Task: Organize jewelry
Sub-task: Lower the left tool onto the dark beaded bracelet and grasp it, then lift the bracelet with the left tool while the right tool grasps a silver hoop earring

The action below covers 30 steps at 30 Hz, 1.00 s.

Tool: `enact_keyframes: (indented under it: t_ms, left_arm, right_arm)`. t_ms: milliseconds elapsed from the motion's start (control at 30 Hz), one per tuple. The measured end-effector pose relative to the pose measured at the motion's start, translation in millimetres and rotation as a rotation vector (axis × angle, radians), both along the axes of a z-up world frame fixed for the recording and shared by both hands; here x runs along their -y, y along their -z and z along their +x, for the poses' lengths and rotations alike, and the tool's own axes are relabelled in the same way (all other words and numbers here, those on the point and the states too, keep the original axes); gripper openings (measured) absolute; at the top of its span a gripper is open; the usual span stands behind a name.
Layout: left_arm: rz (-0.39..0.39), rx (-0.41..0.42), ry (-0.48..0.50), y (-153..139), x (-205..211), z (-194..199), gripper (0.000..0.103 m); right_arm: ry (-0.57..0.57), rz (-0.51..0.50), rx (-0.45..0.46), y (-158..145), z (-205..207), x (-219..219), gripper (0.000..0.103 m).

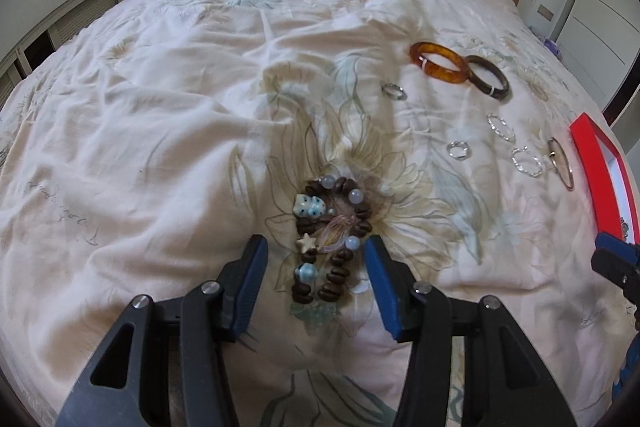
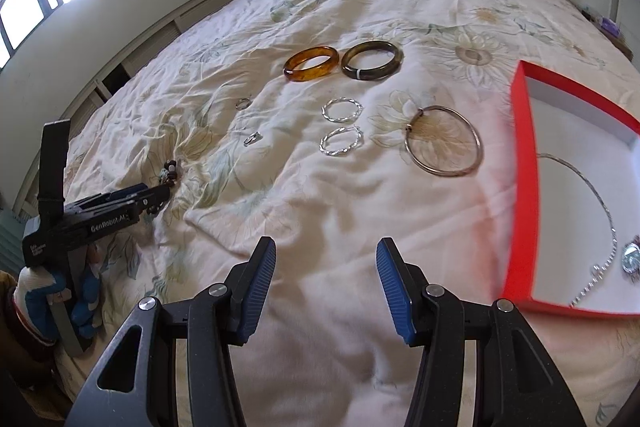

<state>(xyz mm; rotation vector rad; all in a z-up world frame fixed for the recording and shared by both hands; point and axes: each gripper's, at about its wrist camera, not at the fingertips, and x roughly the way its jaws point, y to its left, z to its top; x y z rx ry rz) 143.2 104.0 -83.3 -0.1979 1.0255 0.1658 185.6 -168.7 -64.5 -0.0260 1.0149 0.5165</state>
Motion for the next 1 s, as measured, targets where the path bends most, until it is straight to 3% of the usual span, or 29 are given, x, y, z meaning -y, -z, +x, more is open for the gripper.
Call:
enact_keyframes:
  t_ms: [100,167,233,500,767,1000]
  left_arm:
    - [-0.02,-0.004,-0.007,3.9,-3.8,2.3,0.043]
    - [-0.032,-0.007,-0.011,6.0,-6.9,3.9,0.021]
    - [-0.066,-0.012,-0.014,8.2,-11.1,4.9,0.016]
    - [-0.155,0.045,0.017,-4.9,-15.3,-0.3,0.011]
    - [-0.216,0.09,0.049,-18.3,-14.2,-1.6,0.009]
    - [-0.233,0.095,0.064,-20.8,-12.8,-1.9,0.009]
  right_arm:
    - [-0.006,0.001,-0.002,4.8,9.0,-6.9,0.052]
    - [-0.007,0.006,-0.005,7.9,16.3,-11.8,0.052]
    - [-0.01,0.015,-0.01,10.6,22.9,-16.9,0.052]
    - [0.01,0.047,-0.01,19.1,47.7,-32.4,0.052]
    - [0.125,0.102,-0.057,30.7,86.1,-23.0,0.03]
    - [0.182,0.096,-0.094,44.3,105.1,-26.7,0.019]
